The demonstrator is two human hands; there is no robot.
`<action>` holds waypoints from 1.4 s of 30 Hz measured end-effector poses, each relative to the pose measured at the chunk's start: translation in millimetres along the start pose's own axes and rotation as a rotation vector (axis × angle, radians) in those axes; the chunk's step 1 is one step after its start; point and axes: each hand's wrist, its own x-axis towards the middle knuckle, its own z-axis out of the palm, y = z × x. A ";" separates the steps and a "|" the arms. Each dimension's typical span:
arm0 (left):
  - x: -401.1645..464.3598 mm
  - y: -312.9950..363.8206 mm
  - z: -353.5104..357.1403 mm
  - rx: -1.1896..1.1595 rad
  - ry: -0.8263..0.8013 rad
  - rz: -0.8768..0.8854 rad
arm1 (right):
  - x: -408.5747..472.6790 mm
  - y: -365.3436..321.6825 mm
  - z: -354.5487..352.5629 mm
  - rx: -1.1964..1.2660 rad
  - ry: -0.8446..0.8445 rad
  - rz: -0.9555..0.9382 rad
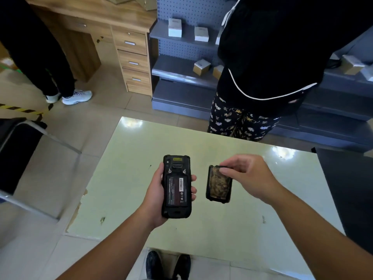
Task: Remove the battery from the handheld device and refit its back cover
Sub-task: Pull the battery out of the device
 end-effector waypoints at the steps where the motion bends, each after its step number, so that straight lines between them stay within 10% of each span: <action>1: 4.9 -0.6 -4.4 -0.012 0.011 -0.007 | 9.0 24.1 7.5 -0.005 -0.005 0.062; 16: 50.1 -16.1 -42.4 -0.051 0.139 -0.068 | 47.8 187.0 82.8 -0.355 0.021 0.207; 21: 42.9 -11.7 -36.2 -0.035 0.188 -0.045 | 29.3 88.8 77.2 -0.403 0.123 -0.338; 25: 24.0 -7.0 -20.8 0.061 0.238 -0.085 | -2.9 12.2 81.4 -0.647 -0.232 -0.874; 42: -9.2 -19.8 31.9 0.059 0.268 -0.050 | -49.9 -26.0 47.2 -1.149 -0.295 -1.050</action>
